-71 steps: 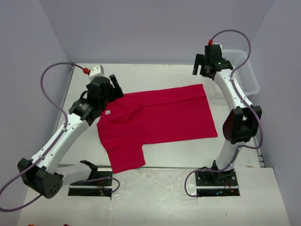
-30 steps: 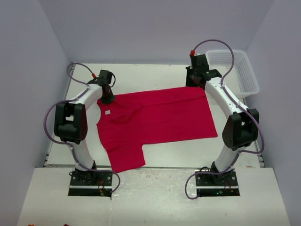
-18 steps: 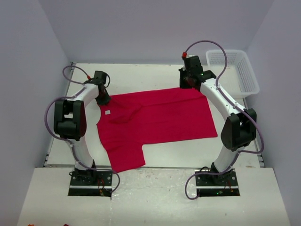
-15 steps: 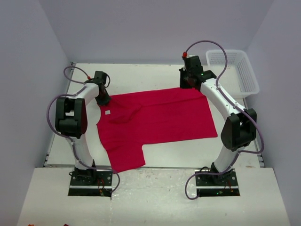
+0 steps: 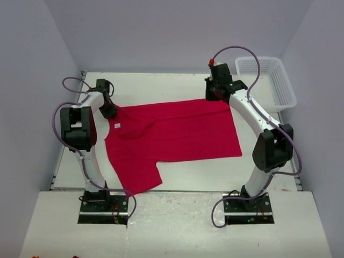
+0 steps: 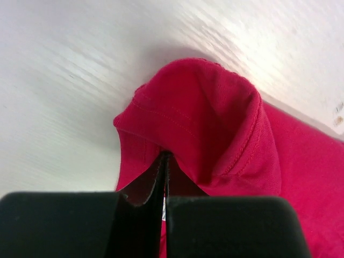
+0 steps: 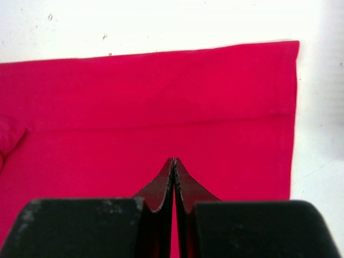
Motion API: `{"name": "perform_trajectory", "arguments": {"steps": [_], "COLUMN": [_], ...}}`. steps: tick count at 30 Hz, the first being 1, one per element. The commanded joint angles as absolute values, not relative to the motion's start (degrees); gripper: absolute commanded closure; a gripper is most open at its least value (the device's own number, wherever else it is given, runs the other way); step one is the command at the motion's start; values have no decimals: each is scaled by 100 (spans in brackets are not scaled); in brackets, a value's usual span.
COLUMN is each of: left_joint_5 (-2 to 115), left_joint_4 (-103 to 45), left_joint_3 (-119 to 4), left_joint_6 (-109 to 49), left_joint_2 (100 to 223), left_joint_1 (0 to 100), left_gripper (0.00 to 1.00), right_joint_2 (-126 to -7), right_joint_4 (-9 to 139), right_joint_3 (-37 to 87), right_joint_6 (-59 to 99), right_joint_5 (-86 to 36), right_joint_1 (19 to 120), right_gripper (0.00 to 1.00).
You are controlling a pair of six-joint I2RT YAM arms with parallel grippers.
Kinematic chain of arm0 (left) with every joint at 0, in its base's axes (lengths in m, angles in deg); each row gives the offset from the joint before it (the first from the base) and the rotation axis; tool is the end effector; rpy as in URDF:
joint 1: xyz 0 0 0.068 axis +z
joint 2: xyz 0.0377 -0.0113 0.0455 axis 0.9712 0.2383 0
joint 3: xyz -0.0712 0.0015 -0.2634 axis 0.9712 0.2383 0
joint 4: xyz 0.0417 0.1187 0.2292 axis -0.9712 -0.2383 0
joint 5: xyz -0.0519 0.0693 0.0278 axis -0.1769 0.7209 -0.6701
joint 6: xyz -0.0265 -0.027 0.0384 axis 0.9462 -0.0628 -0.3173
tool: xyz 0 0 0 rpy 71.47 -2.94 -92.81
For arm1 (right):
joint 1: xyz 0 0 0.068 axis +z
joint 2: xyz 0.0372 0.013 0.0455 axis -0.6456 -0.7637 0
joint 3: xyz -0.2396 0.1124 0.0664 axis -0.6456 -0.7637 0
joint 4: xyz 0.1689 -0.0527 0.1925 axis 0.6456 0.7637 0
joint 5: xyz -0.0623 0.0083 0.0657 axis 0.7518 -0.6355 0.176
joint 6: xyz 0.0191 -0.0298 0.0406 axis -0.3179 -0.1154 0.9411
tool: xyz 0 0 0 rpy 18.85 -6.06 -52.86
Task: Fold and stack the t-shirts
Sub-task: Fold the flattened tshirt in 1/3 of the way
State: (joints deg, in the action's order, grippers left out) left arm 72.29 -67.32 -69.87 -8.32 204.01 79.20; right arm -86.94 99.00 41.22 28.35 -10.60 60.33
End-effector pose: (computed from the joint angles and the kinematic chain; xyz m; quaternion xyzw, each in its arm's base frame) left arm 0.4195 0.0266 0.1603 -0.3189 0.9285 0.0159 0.1894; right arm 0.3791 0.1346 0.3132 -0.0179 0.9211 0.0673 0.3830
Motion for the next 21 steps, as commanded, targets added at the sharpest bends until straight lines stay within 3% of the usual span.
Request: {"name": "perform_trajectory", "arguments": {"steps": [1, 8, 15, 18, 19, 21], "left_joint_5": [7269, 6900, 7672, 7954, 8007, 8033], "left_joint_4": [-6832, -6859, -6664, -6787, -6892, -6981], "left_joint_3": [-7162, -7647, -7242, -7286, -7321, -7356], "left_joint_6": [-1022, -1233, -1224, -1198, -1198, -1206], "left_joint_2": [20815, 20984, 19614, 19174, 19077, 18805], "left_joint_1": [8271, 8368, 8052, 7938, 7920, 7868], "left_gripper": [100, 100, 99, 95, 94, 93], "right_joint_2": [-8608, -8871, -8942, -9064, -9256, -9494], "right_joint_4": [9790, 9808, 9720, 9842, 9991, 10071], "right_joint_3": [4271, 4403, 4455, 4674, 4945, 5219], "right_joint_6": [2890, 2899, 2890, 2829, 2794, 2880], "right_joint_5": [-994, -1020, -1275, -1670, -2106, -2478], "right_joint_1": [6025, 6113, 6244, 6455, 6647, 6894], "right_gripper": [100, 100, 99, 76, 59, 45]}}
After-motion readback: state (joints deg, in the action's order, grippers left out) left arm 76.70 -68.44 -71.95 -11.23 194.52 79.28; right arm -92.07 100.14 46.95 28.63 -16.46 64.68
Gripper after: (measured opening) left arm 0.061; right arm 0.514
